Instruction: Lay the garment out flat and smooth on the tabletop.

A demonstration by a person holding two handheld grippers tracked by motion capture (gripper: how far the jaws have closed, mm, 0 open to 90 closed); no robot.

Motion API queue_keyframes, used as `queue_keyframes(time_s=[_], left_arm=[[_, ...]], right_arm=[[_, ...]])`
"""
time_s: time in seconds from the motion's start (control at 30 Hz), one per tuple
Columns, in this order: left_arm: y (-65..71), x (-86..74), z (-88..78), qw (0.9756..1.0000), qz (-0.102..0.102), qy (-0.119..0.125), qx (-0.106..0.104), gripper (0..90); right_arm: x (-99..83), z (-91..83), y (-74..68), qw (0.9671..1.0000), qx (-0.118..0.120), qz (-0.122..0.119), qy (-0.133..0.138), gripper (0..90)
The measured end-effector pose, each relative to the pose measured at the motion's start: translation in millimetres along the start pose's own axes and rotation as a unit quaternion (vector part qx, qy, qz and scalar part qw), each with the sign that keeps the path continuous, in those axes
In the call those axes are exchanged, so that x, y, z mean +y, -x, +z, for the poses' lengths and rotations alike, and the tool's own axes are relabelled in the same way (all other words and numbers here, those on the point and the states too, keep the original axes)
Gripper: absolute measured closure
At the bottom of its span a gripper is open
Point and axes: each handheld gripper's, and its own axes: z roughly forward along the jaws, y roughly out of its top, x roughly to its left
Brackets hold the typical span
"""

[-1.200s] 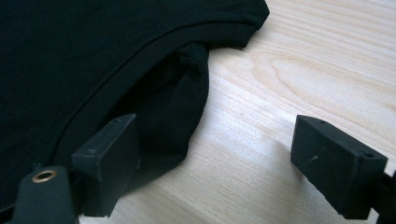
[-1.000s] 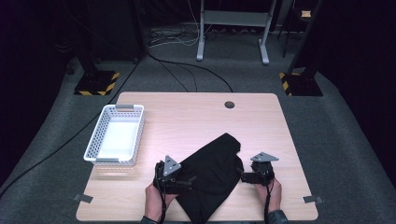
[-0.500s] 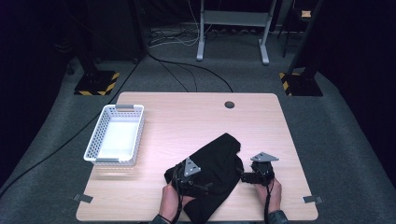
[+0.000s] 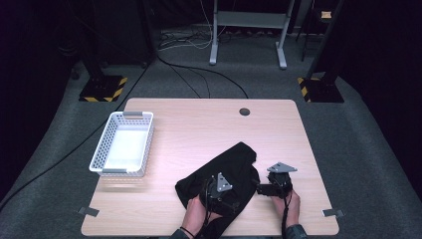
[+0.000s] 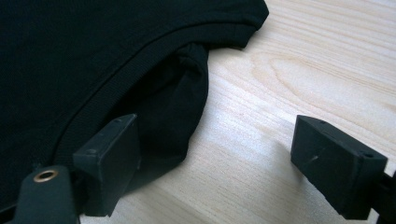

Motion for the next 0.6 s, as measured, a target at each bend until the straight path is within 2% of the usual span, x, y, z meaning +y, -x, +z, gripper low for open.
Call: queue_keyframes(time_s=[0.2,0.27,0.4,0.43,0.6], left_arm=[[8.7,5.4,10.1,0.9996,0.024,-0.016,0.0,18.2],[12.8,6.5,12.2,0.9989,0.039,-0.022,0.015,30.1],[15.1,8.0,13.1,0.9981,0.047,-0.027,0.029,42.4],[15.8,8.6,13.0,0.9974,0.053,-0.029,0.039,48.8],[11.1,12.6,12.5,0.9971,0.051,-0.031,0.046,67.4]], right_arm=[[0.0,-0.1,0.1,1.0,0.0,0.001,0.0,15.0],[0.0,0.0,0.1,1.0,0.0,0.001,0.0,15.0],[0.0,0.0,0.2,1.0,0.0,0.001,0.0,15.0],[0.0,0.0,0.3,1.0,0.0,0.001,0.0,15.0],[0.0,0.0,0.4,1.0,0.0,0.001,0.0,15.1]])
